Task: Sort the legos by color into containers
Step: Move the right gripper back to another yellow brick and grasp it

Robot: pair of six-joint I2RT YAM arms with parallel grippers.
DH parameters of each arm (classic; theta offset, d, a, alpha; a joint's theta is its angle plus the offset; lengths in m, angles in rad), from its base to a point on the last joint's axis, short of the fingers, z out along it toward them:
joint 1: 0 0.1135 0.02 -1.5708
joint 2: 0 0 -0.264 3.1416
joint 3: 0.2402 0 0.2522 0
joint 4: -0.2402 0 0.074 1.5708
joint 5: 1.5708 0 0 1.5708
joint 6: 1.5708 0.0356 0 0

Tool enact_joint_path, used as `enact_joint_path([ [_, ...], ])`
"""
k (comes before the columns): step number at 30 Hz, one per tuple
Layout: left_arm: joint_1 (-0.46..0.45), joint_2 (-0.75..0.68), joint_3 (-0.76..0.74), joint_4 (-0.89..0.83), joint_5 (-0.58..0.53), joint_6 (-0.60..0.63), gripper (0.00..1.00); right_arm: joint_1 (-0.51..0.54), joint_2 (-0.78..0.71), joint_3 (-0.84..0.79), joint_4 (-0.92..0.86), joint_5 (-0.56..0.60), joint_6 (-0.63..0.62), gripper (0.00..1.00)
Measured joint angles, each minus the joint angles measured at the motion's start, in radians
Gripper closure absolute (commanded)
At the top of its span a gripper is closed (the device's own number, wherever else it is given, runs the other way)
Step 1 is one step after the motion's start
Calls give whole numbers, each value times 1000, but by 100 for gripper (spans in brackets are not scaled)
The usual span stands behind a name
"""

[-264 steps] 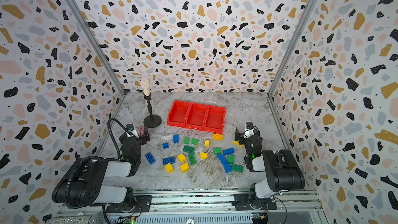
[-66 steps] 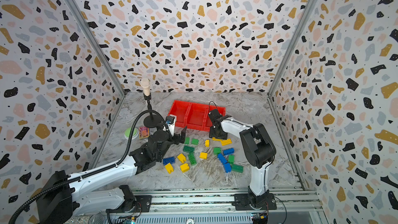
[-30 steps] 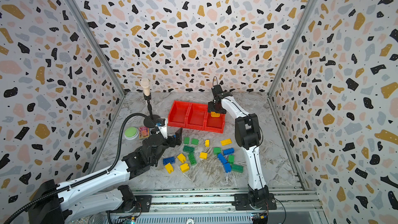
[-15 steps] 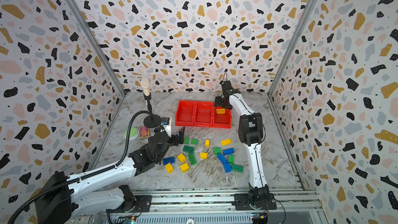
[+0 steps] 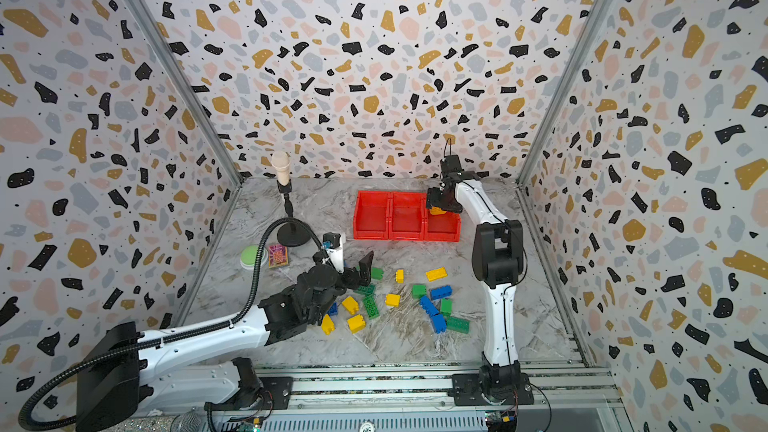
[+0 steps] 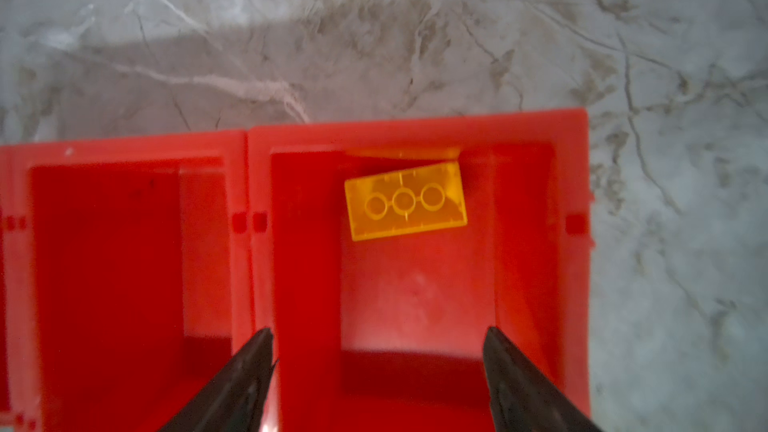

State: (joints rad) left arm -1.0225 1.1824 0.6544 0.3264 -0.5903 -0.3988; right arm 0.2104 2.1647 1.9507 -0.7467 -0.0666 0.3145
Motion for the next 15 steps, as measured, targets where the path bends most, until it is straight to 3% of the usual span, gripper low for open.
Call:
enact_joint_path([
  [9, -28, 13, -6, -5, 34, -5, 0, 84, -479, -576, 125, 37, 34, 20],
  [15, -28, 66, 0, -11, 72, 14, 0, 98, -589, -893, 175, 21, 61, 18],
])
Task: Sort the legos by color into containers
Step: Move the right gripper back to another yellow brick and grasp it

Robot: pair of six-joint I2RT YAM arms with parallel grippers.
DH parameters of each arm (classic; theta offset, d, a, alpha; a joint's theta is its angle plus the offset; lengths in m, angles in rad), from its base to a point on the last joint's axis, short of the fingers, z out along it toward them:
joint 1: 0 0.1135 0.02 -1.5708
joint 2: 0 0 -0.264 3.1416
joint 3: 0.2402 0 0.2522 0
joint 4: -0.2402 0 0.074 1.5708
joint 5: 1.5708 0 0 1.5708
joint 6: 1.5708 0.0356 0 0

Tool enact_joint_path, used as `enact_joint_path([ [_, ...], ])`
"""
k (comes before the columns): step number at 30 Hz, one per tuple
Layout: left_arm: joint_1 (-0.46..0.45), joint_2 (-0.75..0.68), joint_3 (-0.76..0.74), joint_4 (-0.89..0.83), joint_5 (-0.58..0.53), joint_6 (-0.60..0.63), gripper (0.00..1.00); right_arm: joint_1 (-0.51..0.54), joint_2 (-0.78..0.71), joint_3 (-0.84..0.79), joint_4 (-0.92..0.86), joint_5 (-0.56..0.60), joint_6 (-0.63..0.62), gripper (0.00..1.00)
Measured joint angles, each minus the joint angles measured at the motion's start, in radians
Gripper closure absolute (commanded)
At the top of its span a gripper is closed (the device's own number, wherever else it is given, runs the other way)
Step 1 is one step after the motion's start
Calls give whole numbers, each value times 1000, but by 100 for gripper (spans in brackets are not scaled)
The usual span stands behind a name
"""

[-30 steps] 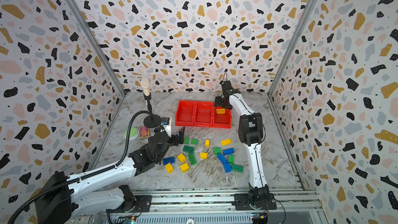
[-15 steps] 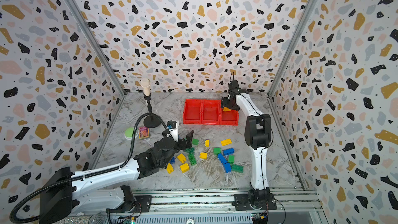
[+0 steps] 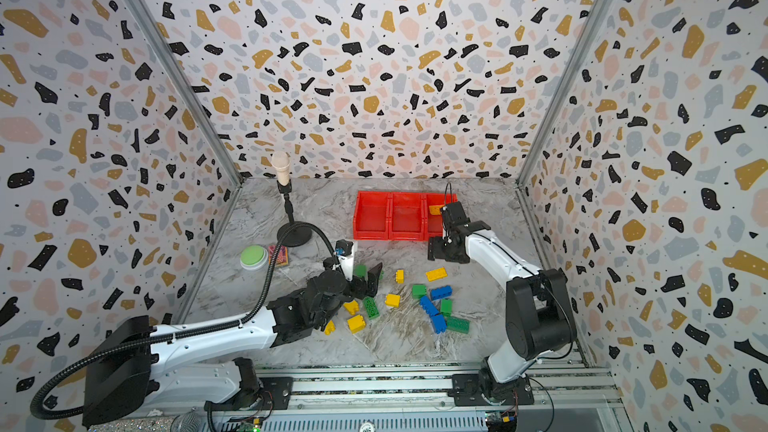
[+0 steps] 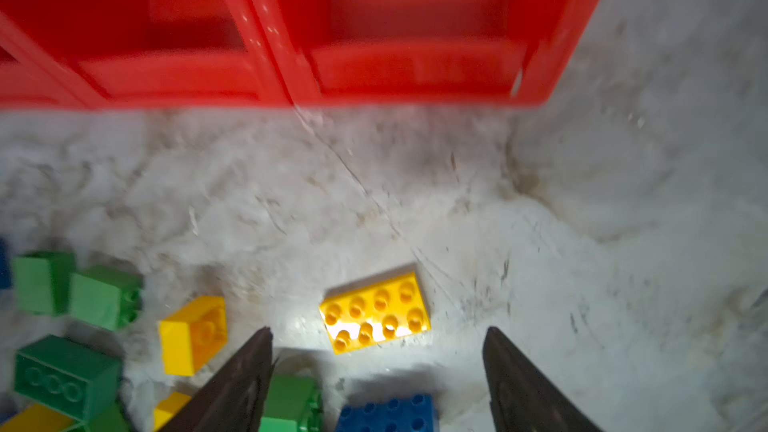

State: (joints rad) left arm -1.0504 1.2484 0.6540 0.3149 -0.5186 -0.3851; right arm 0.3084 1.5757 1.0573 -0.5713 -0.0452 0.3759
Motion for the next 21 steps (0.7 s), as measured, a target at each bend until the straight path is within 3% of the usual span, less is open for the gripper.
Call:
enact_joint_path([
  [10, 0, 47, 20, 1, 42, 4, 0, 21, 6, -66, 72, -47, -64, 16],
  [21, 0, -31, -18, 1, 1, 3, 0, 55, 112, -54, 93, -21, -103, 16],
])
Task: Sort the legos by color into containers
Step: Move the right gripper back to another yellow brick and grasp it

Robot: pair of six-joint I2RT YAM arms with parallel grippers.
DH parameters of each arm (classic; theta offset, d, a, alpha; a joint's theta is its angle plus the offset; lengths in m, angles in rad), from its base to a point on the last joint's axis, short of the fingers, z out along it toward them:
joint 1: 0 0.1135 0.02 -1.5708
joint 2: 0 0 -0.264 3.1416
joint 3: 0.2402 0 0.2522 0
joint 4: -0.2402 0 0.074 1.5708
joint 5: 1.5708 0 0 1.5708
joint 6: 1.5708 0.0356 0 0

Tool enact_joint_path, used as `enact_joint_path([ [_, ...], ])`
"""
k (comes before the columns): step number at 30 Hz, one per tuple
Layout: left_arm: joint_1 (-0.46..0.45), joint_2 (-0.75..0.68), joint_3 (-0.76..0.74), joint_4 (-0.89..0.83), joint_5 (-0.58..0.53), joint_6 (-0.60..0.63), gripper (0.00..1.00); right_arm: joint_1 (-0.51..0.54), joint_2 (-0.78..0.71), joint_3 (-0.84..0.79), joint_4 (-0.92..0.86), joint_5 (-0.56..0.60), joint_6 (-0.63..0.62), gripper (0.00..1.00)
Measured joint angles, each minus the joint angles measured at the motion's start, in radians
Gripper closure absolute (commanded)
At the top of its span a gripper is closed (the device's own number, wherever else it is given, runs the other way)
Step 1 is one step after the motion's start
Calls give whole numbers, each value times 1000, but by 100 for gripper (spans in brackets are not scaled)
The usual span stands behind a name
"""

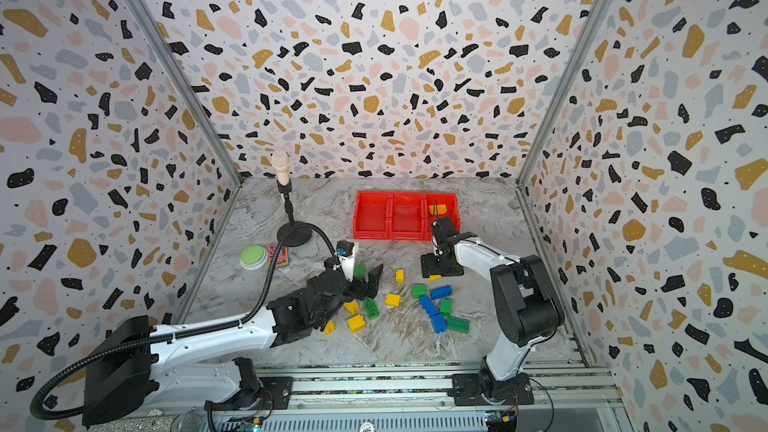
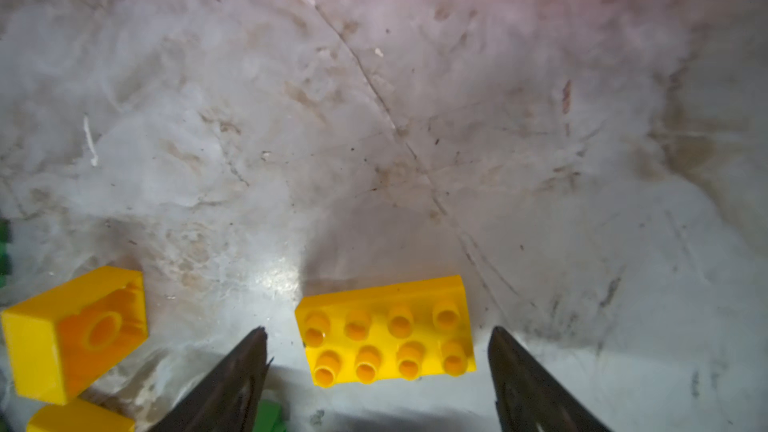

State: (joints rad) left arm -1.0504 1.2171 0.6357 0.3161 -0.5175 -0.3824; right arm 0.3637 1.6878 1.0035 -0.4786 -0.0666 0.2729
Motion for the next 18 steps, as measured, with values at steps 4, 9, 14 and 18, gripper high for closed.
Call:
enact_joint_path([
  [4, 0, -22, -24, -1, -21, -1, 0, 26, 13, 0, -3, 30, -10, 19],
  [9, 0, -28, -35, -1, -38, -3, 0, 53, 32, 3, -24, 89, -11, 32],
  [14, 0, -28, -37, 0, -45, -3, 0, 58, 31, 4, -32, 116, -2, 44],
  [18, 0, -28, -39, 0, -46, -3, 0, 59, 26, 4, -41, 135, 4, 46],
])
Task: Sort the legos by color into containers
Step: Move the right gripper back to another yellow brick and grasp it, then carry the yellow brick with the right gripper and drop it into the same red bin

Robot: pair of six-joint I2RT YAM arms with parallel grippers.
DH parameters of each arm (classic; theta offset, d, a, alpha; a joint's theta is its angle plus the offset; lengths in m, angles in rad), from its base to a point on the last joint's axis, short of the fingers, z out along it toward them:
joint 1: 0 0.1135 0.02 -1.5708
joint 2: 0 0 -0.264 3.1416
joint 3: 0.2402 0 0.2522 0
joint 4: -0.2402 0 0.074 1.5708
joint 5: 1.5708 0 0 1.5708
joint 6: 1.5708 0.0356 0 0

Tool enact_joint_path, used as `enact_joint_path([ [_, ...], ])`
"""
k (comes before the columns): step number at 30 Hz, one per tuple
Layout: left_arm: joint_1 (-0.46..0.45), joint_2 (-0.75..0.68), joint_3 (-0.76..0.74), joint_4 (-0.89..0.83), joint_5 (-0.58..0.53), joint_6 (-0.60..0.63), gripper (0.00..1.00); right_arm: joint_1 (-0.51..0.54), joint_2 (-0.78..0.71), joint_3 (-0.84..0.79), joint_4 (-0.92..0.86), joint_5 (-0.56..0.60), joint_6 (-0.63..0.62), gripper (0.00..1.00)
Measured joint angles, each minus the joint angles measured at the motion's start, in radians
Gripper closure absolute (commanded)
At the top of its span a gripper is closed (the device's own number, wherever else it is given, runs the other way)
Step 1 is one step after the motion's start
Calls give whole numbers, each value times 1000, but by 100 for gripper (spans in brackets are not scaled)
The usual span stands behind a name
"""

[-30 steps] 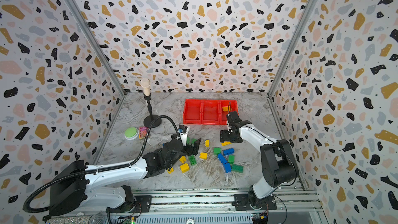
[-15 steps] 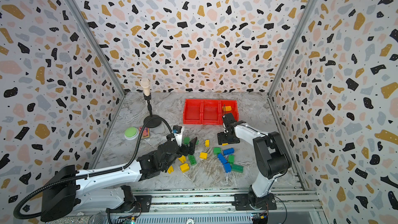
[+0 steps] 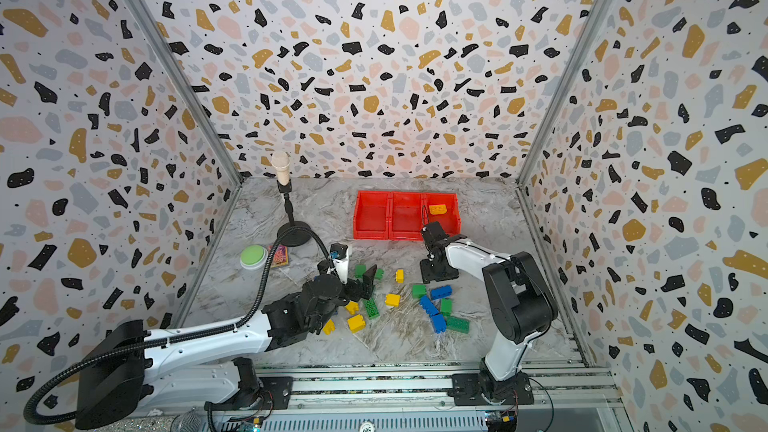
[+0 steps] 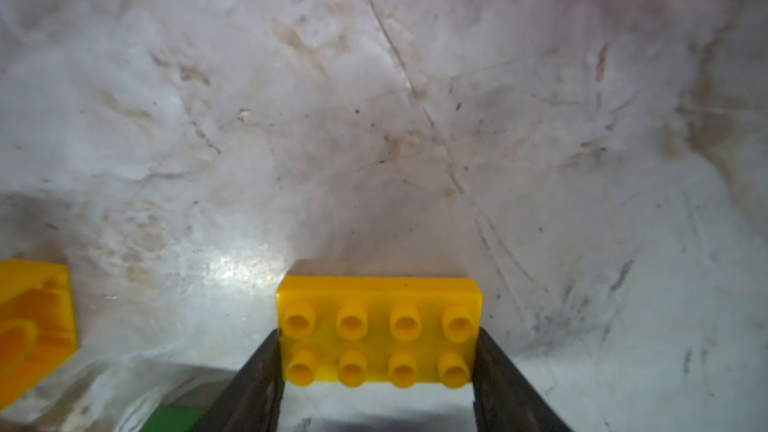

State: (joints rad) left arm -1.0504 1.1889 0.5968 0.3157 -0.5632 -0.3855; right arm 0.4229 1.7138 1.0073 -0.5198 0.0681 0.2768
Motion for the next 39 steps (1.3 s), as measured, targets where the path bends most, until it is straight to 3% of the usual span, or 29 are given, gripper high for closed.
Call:
enact_joint_path([
  [6, 0, -8, 0, 0, -1, 8, 0, -2, -16, 53, -64, 23, 11, 46],
  [17, 0, -14, 22, -13, -18, 67, 0, -61, -17, 359, -94, 30, 13, 45],
  [36, 0, 14, 124, -33, -53, 215, 0, -148, 271, 595, -48, 11, 15, 43],
  [38, 1, 18, 124, -37, -53, 223, 0, -155, 288, 624, -48, 11, 17, 40],
  [39, 1, 19, 124, -40, -53, 227, 0, -158, 299, 641, -48, 11, 17, 33],
])
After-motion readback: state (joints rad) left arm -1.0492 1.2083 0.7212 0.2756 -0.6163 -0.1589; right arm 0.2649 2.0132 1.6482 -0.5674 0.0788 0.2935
